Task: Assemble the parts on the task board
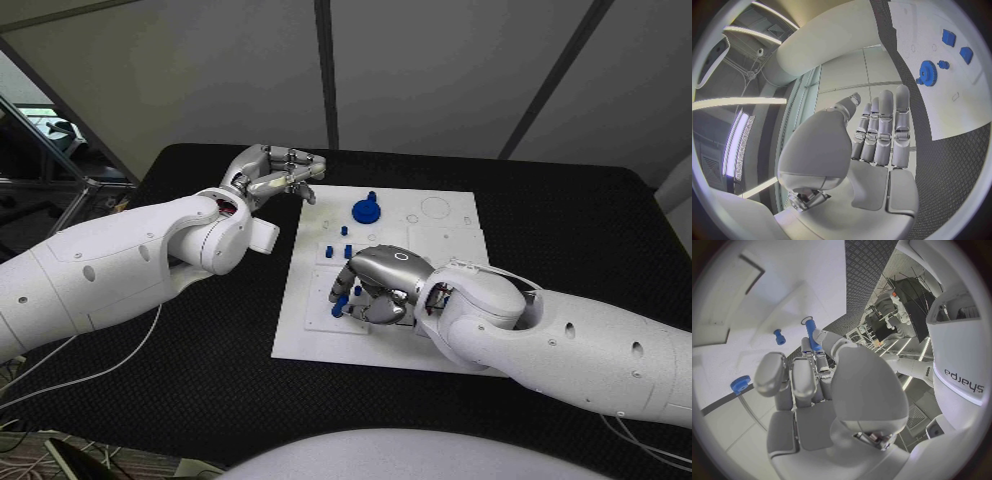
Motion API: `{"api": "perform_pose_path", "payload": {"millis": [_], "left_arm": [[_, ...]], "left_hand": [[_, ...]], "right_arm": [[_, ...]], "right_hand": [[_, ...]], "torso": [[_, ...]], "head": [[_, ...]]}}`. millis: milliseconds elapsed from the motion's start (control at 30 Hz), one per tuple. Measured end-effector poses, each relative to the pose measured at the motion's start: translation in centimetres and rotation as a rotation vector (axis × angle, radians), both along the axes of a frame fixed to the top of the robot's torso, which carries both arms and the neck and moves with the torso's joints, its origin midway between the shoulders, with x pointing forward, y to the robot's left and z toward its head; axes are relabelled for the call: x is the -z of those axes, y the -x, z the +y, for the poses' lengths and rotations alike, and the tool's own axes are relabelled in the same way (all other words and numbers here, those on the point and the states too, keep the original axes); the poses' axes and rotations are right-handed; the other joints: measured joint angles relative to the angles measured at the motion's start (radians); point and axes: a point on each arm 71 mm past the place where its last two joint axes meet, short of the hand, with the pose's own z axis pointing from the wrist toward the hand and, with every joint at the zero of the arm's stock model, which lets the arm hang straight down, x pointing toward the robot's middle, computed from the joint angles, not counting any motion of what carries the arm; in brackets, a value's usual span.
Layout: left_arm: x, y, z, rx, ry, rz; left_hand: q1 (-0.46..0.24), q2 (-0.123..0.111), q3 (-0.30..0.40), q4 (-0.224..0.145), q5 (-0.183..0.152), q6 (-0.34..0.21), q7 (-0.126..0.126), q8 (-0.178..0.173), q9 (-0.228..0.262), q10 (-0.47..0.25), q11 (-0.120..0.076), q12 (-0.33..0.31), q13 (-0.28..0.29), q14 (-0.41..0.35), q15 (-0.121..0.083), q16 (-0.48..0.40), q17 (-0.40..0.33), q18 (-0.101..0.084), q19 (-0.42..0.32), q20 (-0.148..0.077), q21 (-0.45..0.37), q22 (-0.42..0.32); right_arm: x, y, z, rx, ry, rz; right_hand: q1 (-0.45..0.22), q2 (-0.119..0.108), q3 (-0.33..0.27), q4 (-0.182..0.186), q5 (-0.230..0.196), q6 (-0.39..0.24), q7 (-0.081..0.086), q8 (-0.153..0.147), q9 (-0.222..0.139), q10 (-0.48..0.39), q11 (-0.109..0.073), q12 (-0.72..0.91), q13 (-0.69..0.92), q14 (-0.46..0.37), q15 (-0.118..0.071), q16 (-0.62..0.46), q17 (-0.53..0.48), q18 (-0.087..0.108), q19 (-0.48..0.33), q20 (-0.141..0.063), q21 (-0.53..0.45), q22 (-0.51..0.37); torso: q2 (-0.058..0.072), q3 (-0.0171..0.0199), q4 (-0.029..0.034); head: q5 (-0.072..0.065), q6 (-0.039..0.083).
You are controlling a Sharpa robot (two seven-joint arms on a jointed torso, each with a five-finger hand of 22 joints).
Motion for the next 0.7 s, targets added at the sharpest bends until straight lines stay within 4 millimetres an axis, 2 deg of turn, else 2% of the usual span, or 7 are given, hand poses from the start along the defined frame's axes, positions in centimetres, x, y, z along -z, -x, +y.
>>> {"api": "perform_pose_path", "payload": {"millis": [700], "left_arm": [[-0.01, 0.03, 0.06, 0.001, 0.0, 0.0]], "left_hand": [[0.0, 0.0, 0.0, 0.0, 0.0, 0.0, 0.0, 0.0, 0.0, 0.0, 0.0, 0.0, 0.0, 0.0, 0.0, 0.0, 0.0, 0.0, 0.0, 0.0, 0.0, 0.0]], "right_arm": [[0.31, -0.04, 0.38, 0.001, 0.054, -0.044]], "right_hand": [[0.0, 0.0, 0.001, 0.002, 0.003, 0.002, 0.002, -0.004, -0.003, 0.0, 0.0, -0.002, 0.004, 0.0, 0.0, 0.0, 0.0, 0.0, 0.0, 0.0, 0.0, -0.001]], "torso": [[0.0, -0.0002, 0.0001]], "head": [[0.004, -0.001]]}}
